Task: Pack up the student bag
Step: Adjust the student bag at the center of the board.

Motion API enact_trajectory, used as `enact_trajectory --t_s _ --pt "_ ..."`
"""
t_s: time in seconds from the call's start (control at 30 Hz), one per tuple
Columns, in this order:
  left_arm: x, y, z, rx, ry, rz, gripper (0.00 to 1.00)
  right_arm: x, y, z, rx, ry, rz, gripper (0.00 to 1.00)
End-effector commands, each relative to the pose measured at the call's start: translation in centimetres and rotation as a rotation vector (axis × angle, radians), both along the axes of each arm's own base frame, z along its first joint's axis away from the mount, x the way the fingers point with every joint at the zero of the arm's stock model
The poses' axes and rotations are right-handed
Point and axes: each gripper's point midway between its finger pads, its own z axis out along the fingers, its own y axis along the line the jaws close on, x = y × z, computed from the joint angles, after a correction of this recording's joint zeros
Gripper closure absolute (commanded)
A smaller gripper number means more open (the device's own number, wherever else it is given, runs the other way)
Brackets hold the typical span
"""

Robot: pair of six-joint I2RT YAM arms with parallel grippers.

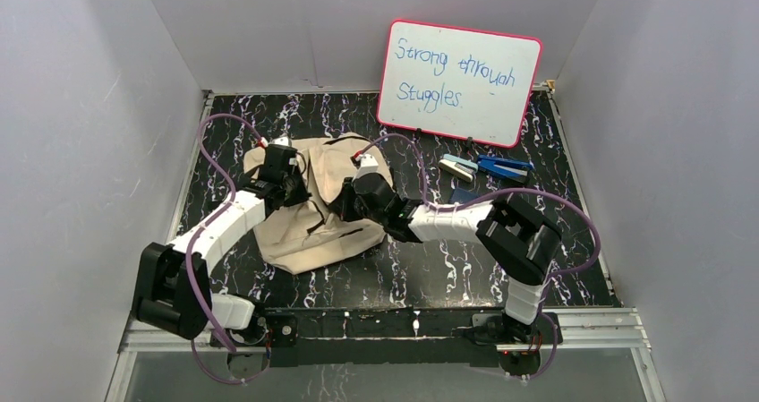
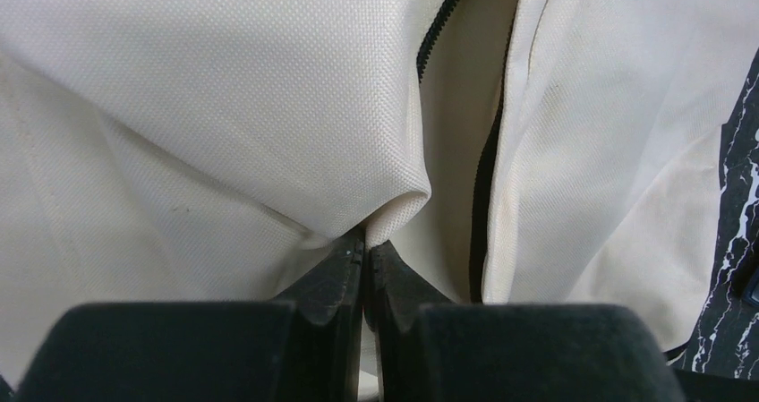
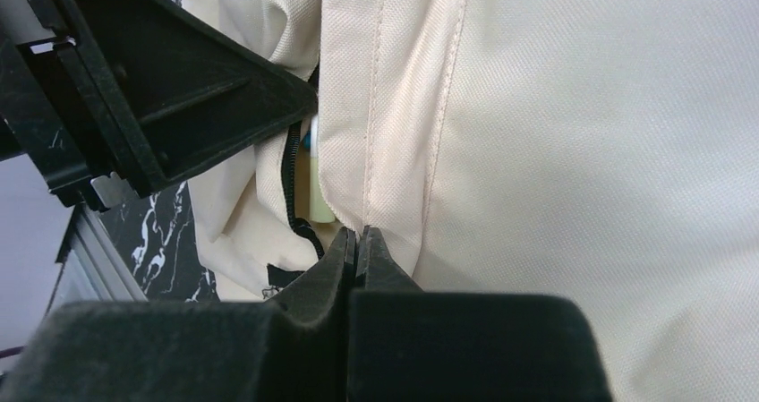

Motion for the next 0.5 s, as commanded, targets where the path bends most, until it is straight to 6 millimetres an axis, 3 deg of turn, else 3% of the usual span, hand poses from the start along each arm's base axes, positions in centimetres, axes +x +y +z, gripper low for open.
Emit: enact_trajectory --t_s 0.0,0.33,0.47 --pt "2.1 -1.6 2.0 -0.080 -0.066 -0.006 0.95 -0.8 0.5 3.0 0.139 0.003 0.002 1.00" --pt "4.4 -5.4 3.6 -0.235 -0.102 -0.097 0.87 -1.8 -0.2 4.1 0.274 -0.048 0.029 1.00" --pt "4.6 -6.2 4.2 -0.273 -0.118 -0.127 0.74 -2.0 0.1 3.9 0.271 -0.055 0.056 0.96"
